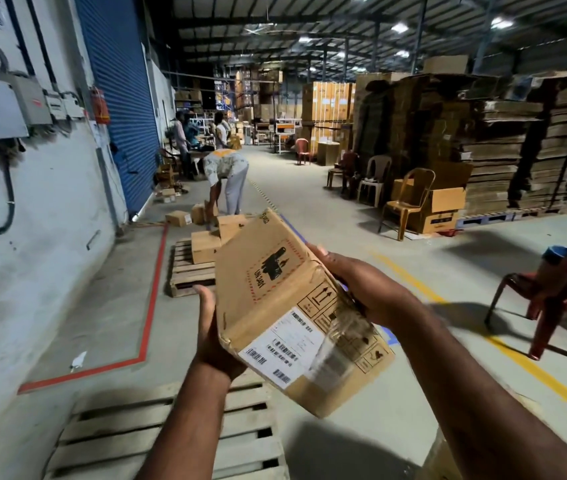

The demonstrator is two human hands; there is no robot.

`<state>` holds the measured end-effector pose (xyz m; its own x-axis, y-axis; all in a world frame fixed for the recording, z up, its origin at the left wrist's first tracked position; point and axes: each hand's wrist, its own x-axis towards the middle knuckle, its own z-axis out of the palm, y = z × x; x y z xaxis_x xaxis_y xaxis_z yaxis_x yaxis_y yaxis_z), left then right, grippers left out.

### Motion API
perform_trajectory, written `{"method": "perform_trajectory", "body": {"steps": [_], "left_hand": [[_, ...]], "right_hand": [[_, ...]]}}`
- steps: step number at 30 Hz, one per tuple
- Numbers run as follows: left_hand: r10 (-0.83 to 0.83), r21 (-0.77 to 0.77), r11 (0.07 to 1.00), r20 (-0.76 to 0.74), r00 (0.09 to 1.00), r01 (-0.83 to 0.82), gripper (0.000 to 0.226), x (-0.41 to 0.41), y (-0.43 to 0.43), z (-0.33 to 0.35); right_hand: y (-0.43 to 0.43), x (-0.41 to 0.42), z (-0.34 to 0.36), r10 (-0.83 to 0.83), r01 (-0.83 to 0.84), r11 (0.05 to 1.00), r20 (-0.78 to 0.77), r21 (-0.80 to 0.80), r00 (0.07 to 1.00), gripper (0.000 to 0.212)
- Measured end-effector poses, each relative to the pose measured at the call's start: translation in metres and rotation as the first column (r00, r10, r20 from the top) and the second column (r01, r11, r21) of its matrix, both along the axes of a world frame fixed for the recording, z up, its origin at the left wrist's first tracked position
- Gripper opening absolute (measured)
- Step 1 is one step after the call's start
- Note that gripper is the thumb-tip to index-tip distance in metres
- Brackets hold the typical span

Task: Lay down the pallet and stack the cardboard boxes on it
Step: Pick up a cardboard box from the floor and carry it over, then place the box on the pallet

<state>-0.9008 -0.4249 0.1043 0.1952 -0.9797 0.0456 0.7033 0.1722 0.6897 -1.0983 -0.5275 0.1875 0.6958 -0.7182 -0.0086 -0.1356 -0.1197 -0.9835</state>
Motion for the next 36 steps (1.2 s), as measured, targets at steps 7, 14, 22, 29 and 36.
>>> {"method": "perform_trajectory", "body": {"steps": [7,14,22,29,36], "left_hand": [[0.01,0.093,0.996,0.01,1.0,-0.011,0.048,0.038,0.011,-0.006],[0.101,0.002,0.995,-0.144,0.984,-0.102,0.051,0.042,0.024,-0.03],[0.123,0.36,0.915,0.183,0.976,-0.182,0.03,0.092,0.039,-0.031],[0.032,0.469,0.821,0.53,0.847,-0.325,0.075,0.142,0.075,0.005],[0.112,0.438,0.822,0.504,0.856,-0.365,0.048,0.197,0.126,0.013]], "right_hand": [[0.016,0.017,0.017,-0.016,-0.013,0.988,-0.185,-0.156,0.983,0.047],[-0.004,0.001,0.02,-0.033,0.028,0.999,-0.388,-0.019,0.921,0.059],[-0.013,0.019,-0.035,-0.249,0.248,0.946,-0.025,0.209,0.968,0.058],[0.014,0.083,-0.058,-0.223,0.215,0.925,-0.01,0.313,0.975,0.031],[0.063,0.172,-0.069,-0.244,0.204,0.909,0.067,0.363,0.967,0.006]]}}
